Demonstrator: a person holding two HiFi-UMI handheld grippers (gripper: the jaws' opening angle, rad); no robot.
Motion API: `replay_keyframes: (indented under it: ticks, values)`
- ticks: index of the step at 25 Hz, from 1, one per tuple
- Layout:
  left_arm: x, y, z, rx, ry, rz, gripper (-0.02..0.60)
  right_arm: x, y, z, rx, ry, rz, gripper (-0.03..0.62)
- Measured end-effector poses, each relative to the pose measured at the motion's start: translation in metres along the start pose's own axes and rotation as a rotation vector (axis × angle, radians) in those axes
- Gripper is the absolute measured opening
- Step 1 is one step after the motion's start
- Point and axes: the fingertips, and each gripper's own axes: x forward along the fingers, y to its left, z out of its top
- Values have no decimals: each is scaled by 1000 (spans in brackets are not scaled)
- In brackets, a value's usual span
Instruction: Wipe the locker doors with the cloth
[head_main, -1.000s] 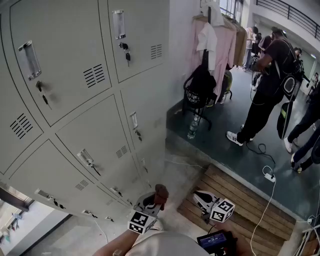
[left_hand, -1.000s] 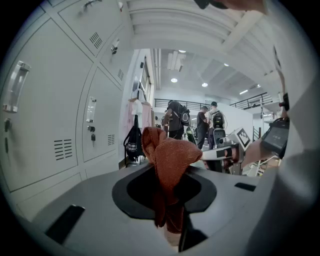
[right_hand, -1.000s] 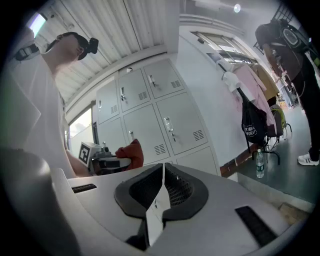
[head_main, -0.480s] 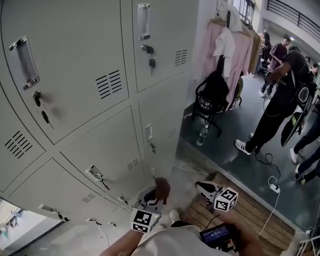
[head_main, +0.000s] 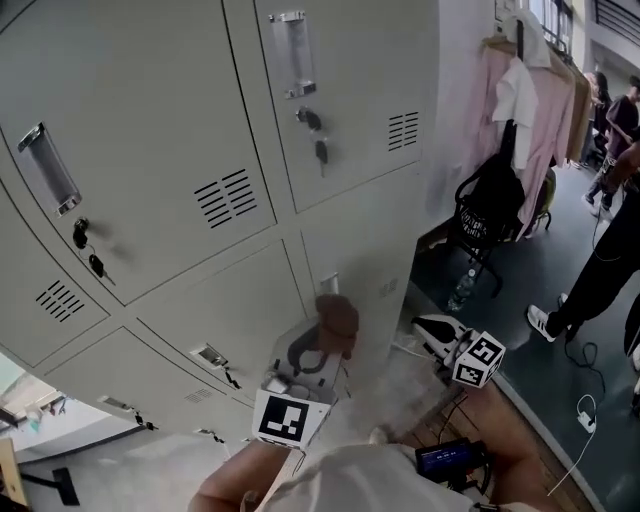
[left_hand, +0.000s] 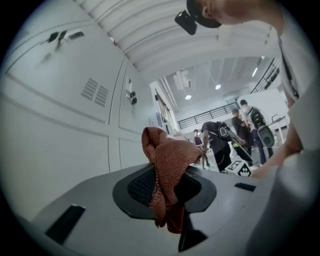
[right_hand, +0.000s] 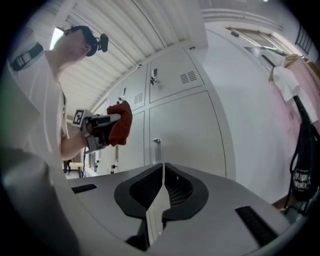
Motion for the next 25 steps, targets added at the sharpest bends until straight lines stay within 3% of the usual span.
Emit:
replay_keyframes:
  ticks: [4, 6, 9, 13, 16, 20, 25]
  values:
    - [19, 50, 96, 140, -98, 195, 84, 24, -14, 52, -50, -89, 129, 23]
    - [27, 67, 126, 235, -75, 277, 84, 35, -16, 75, -74, -128, 196, 23]
    - [42, 89, 137, 342, 7, 407, 84, 48, -15, 103, -125, -166, 279, 23]
    - [56, 108, 143, 383, -11, 528, 84, 63, -6, 127, -158, -185, 349, 23]
    - [76, 99, 139, 500, 36, 546, 84, 70, -2, 137, -151, -186, 362, 23]
    - [119, 80, 125, 501, 55, 472, 84, 70, -5, 142, -96, -214, 333, 23]
    - [186, 47, 111, 582, 96, 372, 84, 52, -22, 155, -108, -255, 282, 23]
